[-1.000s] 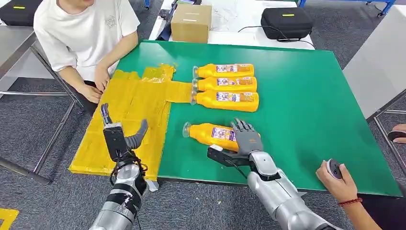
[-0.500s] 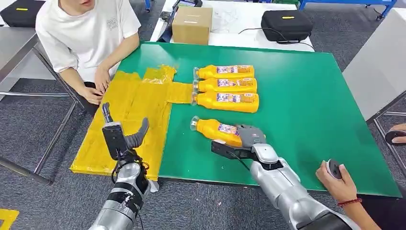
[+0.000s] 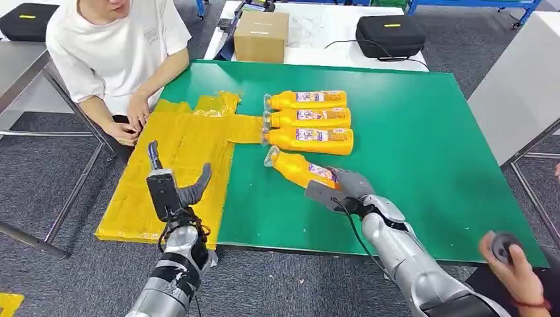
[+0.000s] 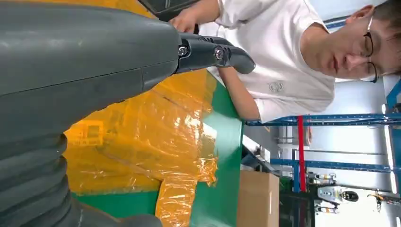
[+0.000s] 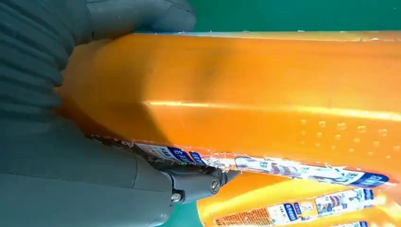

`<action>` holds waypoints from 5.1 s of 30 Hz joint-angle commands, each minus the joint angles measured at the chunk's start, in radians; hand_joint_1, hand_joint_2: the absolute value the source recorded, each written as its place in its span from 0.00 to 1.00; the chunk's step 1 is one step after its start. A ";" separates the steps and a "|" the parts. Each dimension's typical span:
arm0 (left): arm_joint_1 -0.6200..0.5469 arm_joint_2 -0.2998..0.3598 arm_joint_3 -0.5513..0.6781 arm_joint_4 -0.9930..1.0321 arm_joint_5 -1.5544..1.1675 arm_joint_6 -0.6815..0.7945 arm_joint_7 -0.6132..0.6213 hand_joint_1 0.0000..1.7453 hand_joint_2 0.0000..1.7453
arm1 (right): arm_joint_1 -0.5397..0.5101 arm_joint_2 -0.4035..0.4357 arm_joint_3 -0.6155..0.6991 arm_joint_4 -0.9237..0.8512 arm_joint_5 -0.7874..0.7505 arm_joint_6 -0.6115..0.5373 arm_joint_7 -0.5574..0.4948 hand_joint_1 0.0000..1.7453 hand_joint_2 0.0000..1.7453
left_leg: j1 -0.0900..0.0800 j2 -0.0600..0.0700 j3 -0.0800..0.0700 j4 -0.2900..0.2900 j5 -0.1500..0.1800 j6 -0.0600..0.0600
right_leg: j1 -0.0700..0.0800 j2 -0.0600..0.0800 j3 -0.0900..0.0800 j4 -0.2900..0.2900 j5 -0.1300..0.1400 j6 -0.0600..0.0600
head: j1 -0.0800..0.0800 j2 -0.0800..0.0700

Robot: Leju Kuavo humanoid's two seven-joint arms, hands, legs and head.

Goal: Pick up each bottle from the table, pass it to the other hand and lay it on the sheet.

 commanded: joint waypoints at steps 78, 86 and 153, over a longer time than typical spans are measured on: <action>0.357 0.071 -0.297 -0.423 0.742 -0.971 0.186 1.00 1.00 | 0.417 0.116 0.323 -0.558 -0.294 -0.200 -0.219 0.00 0.00 | 0.003 -0.007 -0.014 0.000 -0.003 -0.002 | 0.002 -0.004 -0.011 0.000 -0.006 0.001 | 0.000 0.000; 0.356 0.074 -0.289 -0.435 0.695 -0.924 0.157 1.00 1.00 | 0.450 0.107 0.270 -0.631 -0.306 -0.253 -0.228 0.00 0.00 | 0.002 -0.007 -0.016 -0.001 -0.002 -0.001 | 0.001 -0.003 -0.013 0.000 -0.005 0.001 | 0.000 0.000; -0.260 0.191 0.124 0.548 -1.518 0.012 0.447 1.00 1.00 | 0.562 0.087 0.020 -0.624 -0.279 -0.375 -0.413 0.00 0.00 | 0.003 -0.005 -0.010 -0.001 -0.004 -0.002 | 0.002 -0.003 -0.006 0.000 -0.006 -0.001 | 0.000 0.000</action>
